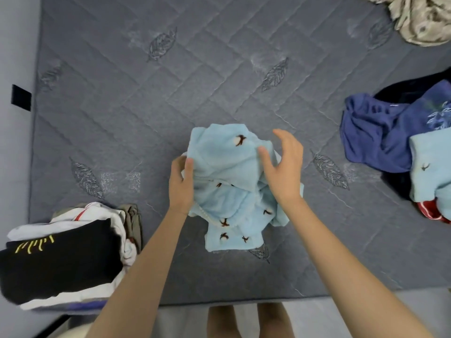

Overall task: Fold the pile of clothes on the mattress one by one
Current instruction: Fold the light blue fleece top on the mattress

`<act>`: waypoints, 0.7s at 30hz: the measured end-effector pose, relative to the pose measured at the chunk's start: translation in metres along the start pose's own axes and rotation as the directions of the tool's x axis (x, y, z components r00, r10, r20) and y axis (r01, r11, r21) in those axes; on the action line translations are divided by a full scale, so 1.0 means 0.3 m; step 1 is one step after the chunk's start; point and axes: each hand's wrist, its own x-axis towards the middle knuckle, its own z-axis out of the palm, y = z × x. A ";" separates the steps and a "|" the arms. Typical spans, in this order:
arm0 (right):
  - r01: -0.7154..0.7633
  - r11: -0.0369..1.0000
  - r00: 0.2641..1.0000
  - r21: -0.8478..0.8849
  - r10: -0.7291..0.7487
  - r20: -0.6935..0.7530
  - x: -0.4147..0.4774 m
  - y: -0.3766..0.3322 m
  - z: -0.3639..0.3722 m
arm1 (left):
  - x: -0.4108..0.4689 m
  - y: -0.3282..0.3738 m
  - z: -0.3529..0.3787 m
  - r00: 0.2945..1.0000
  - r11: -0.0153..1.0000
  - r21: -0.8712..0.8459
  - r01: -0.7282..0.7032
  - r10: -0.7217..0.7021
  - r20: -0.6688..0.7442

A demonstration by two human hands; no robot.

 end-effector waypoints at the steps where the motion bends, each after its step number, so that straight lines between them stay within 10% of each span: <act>1: 0.107 0.994 0.993 -0.021 -0.106 0.042 -0.012 -0.008 -0.001 | -0.011 -0.016 -0.015 0.998 0.999 0.014 0.051 -0.052 0.045; 5: 0.334 0.942 0.914 -0.027 -0.317 0.255 -0.069 -0.029 0.031 | -0.033 -0.069 -0.048 0.970 0.980 0.130 0.154 -0.175 0.167; 16: 0.304 0.926 0.675 -0.223 -0.044 0.736 -0.146 -0.154 -0.006 | -0.012 0.256 -0.034 0.993 0.999 -0.002 0.041 -0.041 0.111; 21: 0.131 0.974 0.815 -0.184 0.000 0.580 -0.164 -0.207 -0.028 | -0.028 0.315 -0.026 0.989 0.992 -0.099 0.075 -0.061 0.136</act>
